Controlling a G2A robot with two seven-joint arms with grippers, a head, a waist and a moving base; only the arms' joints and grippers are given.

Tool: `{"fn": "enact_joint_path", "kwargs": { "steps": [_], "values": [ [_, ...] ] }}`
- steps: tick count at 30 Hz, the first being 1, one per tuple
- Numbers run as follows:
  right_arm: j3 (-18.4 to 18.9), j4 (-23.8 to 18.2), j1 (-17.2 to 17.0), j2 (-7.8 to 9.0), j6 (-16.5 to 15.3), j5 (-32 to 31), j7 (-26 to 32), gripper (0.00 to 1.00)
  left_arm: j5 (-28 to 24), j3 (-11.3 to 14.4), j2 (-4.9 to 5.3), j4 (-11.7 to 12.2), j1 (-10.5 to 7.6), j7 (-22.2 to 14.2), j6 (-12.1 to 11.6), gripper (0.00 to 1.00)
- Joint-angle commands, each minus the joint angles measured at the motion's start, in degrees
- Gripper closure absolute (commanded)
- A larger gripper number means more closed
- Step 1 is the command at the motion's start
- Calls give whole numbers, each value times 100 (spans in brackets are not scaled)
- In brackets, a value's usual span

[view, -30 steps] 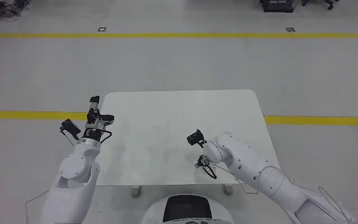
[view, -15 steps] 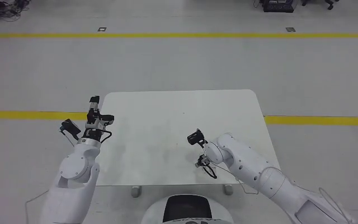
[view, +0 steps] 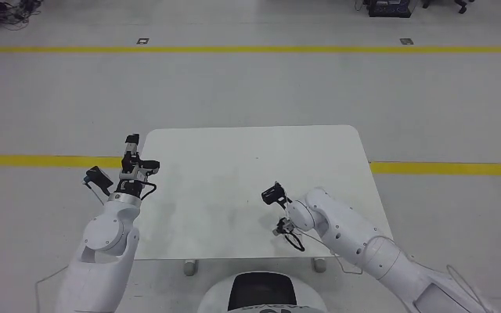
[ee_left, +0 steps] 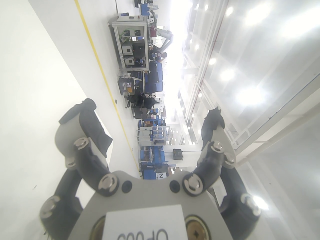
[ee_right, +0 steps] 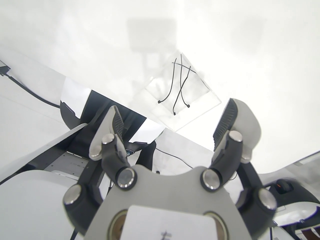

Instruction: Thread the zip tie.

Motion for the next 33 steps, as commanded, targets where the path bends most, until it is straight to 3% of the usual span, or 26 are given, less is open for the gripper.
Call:
{"fn": "enact_joint_path", "kwargs": {
  "steps": [1,14,33],
  "values": [
    [-15,43,1,-22,22,15,-11,60,0,0,0,0,0,0,0,0],
    [-118,407,36,-184,249,-1,-98,76,0,0,0,0,0,0,0,0],
    [-393,987,146,-477,656,-210,22,79,0,0,0,0,0,0,0,0]
  ]
}}
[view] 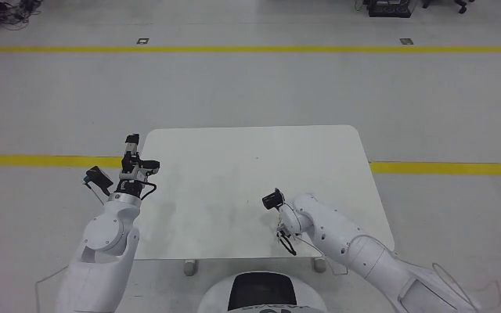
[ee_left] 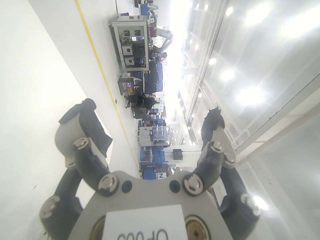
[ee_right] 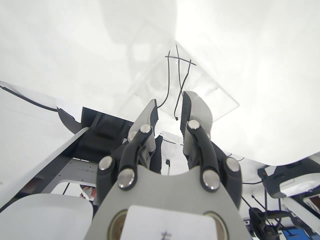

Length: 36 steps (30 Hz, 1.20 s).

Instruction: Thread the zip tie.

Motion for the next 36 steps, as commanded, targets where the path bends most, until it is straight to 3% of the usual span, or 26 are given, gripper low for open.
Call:
{"fn": "enact_joint_path", "kwargs": {
  "steps": [1,17,30,36],
  "values": [
    [-16,69,19,-29,11,-9,-2,79,0,0,0,0,0,0,0,0],
    [39,519,14,-265,11,-193,4,82,0,0,0,0,0,0,0,0],
    [201,643,-63,-390,11,-418,36,100,0,0,0,0,0,0,0,0],
    [308,581,-105,-411,11,-561,97,100,0,0,0,0,0,0,0,0]
  ]
}}
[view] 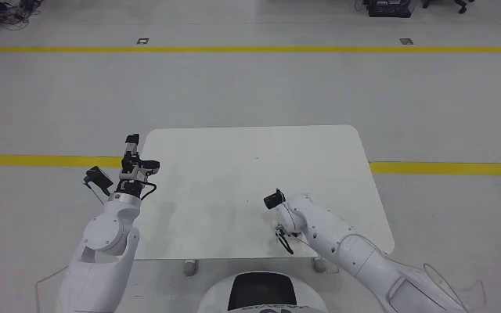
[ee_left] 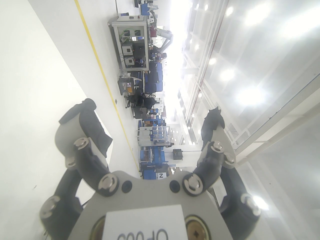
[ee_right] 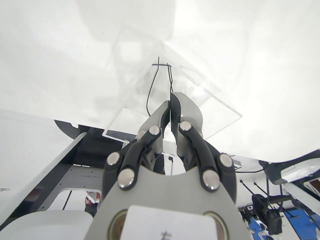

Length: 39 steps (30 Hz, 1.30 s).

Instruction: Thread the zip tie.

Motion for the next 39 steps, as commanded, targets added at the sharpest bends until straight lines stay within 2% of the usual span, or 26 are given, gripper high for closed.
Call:
{"fn": "enact_joint_path", "kwargs": {
  "steps": [1,7,10,18,24,26,27,37,39],
  "values": [
    [53,-53,-24,3,0,-59,29,100,0,0,0,0,0,0,0,0],
    [379,-457,-194,84,-8,-172,77,100,0,0,0,0,0,0,0,0],
    [752,-757,-383,203,-199,-37,11,100,0,0,0,0,0,0,0,0],
    [2036,-1552,-1169,568,-953,579,-368,100,0,0,0,0,0,0,0,0],
    [2968,-1919,-1816,746,-1552,1535,-906,100,0,0,0,0,0,0,0,0],
    [3246,-1976,-2016,785,-1938,2030,-1194,100,0,0,0,0,0,0,0,0],
    [3285,-1971,-2047,792,-2010,2095,-1235,100,0,0,0,0,0,0,0,0],
    [3285,-1971,-2047,792,-2010,2095,-1235,100,0,0,0,0,0,0,0,0],
    [3388,-1810,-2091,787,-2262,2719,-1339,100,0,0,0,0,0,0,0,0]
  ]
}}
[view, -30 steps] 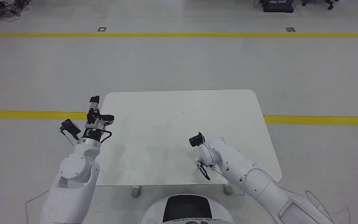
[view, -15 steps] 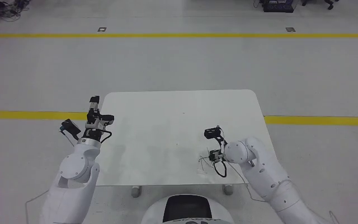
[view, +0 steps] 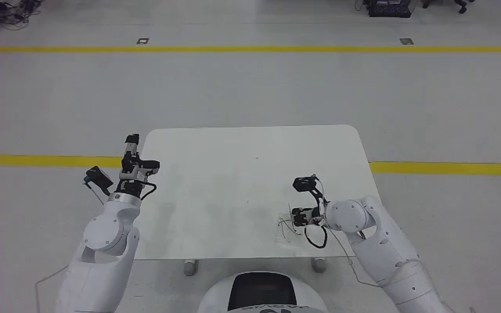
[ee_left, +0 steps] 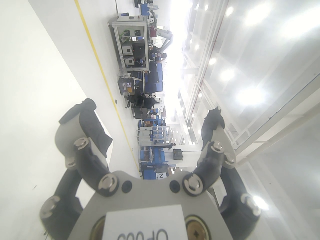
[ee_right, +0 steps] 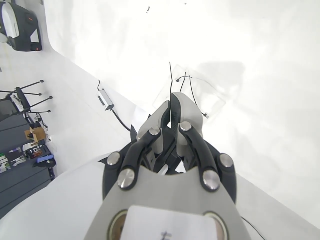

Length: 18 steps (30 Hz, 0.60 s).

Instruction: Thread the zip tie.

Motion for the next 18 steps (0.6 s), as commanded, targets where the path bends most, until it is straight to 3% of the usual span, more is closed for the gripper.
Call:
{"fn": "enact_joint_path", "kwargs": {
  "steps": [1,2,7,15,18],
  "values": [
    [163,204,18,22,-263,566,-52,100,0,0,0,0,0,0,0,0],
    [245,295,39,42,-379,624,-34,100,0,0,0,0,0,0,0,0],
    [736,938,197,163,-1787,1705,434,100,0,0,0,0,0,0,0,0],
    [698,986,586,397,-1787,2992,1501,100,0,0,0,0,0,0,0,0],
    [481,918,668,512,-1787,3411,1621,100,0,0,0,0,0,0,0,0]
  ]
}}
